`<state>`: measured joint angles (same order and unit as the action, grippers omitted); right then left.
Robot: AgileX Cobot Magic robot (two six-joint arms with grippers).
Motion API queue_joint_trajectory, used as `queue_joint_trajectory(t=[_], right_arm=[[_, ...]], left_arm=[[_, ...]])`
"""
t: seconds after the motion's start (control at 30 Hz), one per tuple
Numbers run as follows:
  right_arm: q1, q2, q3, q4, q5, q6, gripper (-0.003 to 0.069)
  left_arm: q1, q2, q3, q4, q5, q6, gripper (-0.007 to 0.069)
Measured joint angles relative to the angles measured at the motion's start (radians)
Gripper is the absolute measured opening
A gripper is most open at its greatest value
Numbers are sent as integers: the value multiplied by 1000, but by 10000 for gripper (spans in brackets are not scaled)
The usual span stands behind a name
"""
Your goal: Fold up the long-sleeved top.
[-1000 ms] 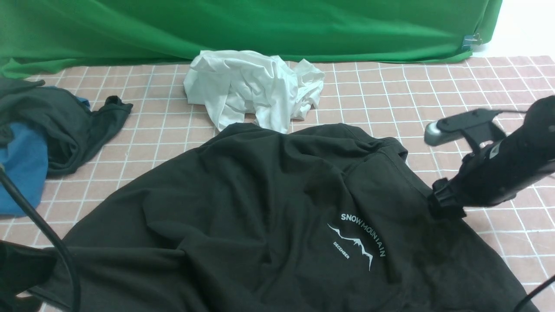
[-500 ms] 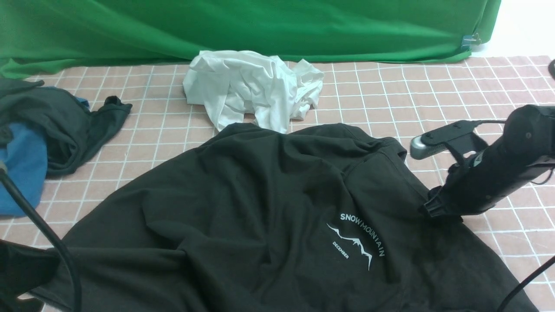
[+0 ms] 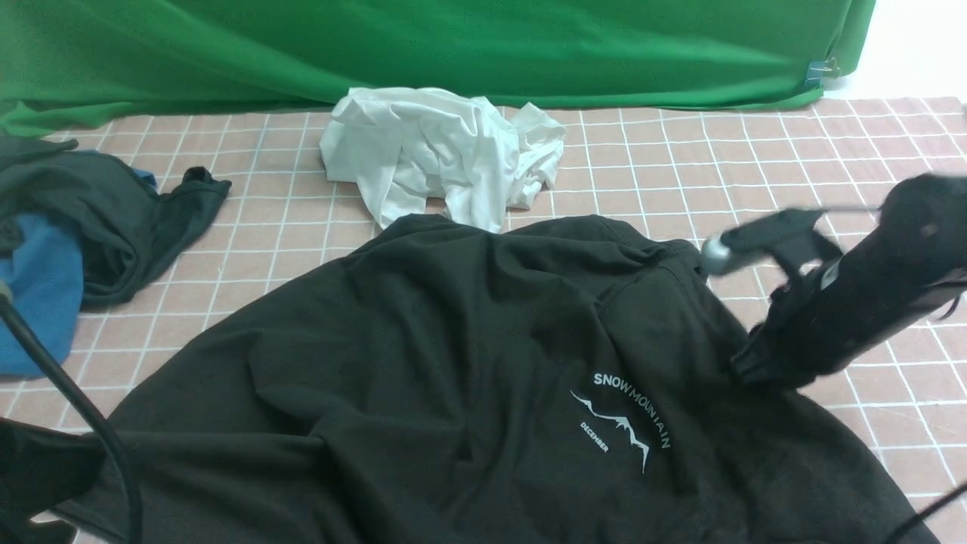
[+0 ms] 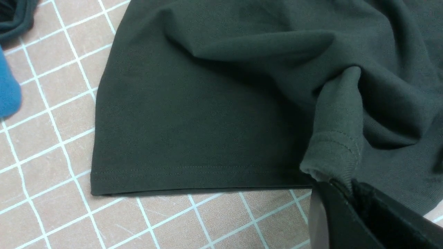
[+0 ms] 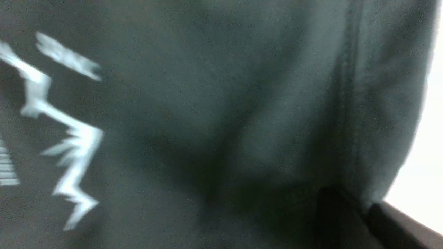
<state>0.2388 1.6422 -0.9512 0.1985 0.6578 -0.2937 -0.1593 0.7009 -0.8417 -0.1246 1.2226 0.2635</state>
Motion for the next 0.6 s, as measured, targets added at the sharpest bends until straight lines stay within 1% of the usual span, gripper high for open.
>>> queue_joint_trajectory(t=[0.1, 0.13, 0.27, 0.4, 0.47, 0.6], right_arm=[[-19, -150, -31, -2, 42, 3, 42], [-22, -159, -38, -1, 49, 5, 42], [-141, -349, -156, 0, 108, 36, 41], [-252, -468, -288, 0, 141, 43, 41], [-302, -502, -355, 0, 161, 43, 41], [-385, -545, -563, -2, 209, 43, 41]], left_arm=[[0, 0, -6, -2, 1, 8, 35], [0, 0, -12, -2, 1, 10, 35], [0, 1, -134, -2, -51, 16, 35], [0, 14, -308, 20, -164, 16, 35], [0, 43, -428, 48, -202, 16, 35], [0, 163, -713, 79, -184, 24, 35]])
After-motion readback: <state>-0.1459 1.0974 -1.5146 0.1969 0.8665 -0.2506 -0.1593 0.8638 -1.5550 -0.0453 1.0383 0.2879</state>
